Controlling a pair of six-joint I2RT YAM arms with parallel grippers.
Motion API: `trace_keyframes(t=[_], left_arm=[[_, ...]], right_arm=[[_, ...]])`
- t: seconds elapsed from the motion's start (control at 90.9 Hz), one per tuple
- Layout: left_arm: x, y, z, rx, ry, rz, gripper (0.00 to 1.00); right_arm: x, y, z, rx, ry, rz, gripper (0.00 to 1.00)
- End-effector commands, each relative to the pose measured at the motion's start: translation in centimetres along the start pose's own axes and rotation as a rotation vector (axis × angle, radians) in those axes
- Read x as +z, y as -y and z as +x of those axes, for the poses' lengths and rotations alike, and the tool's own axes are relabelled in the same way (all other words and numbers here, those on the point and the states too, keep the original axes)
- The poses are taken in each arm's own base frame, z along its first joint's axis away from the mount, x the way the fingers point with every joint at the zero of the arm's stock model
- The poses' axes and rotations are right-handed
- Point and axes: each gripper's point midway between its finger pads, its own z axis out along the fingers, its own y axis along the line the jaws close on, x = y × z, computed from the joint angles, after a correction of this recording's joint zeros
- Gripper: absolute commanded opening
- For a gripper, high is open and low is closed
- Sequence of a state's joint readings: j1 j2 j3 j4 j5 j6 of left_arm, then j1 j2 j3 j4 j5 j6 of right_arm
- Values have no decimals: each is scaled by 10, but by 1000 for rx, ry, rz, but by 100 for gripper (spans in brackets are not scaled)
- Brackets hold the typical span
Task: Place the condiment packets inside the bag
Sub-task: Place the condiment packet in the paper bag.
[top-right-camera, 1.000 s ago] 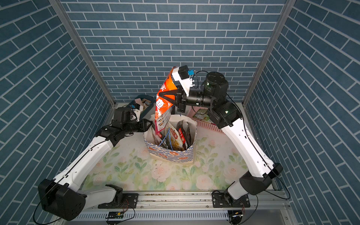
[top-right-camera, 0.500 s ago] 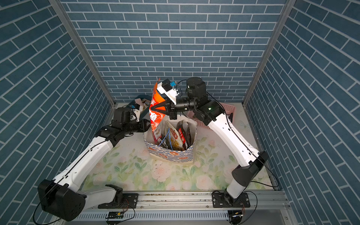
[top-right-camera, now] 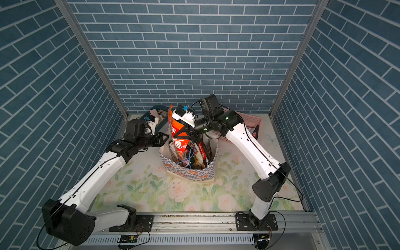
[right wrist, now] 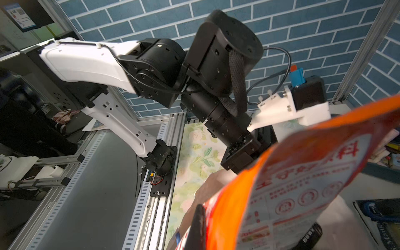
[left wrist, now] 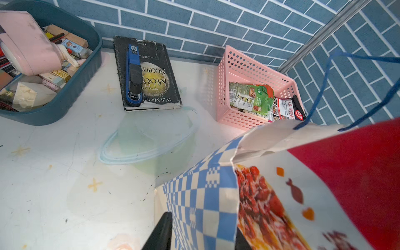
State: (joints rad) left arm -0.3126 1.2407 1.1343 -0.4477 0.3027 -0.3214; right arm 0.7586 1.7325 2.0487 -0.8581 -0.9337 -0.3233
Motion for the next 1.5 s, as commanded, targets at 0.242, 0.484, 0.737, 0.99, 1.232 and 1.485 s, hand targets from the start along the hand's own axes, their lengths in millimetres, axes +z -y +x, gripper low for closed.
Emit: trace_keyframes(t=[0.242,0.484,0.737,0.99,1.232,1.485], left_arm=[[0,-4,4,2,-13,-22,40],[-7,-6,0,8,13,-42,40],[-4,-6,1,-1,10,-37,40],[-5,-6,1,-3,13,-37,40],[-3,-5,2,-3,7,-30,40],[-2,-4,3,-5,6,-21,40]], right_arm=[[-3,-26,-41,-81,223,-148,0],[19,-15,7,51,164,-193,0],[33,3,25,174,87,-118,0],[43,25,50,278,-42,67,35],[17,28,19,280,24,216,62],[-16,27,2,281,28,367,80]])
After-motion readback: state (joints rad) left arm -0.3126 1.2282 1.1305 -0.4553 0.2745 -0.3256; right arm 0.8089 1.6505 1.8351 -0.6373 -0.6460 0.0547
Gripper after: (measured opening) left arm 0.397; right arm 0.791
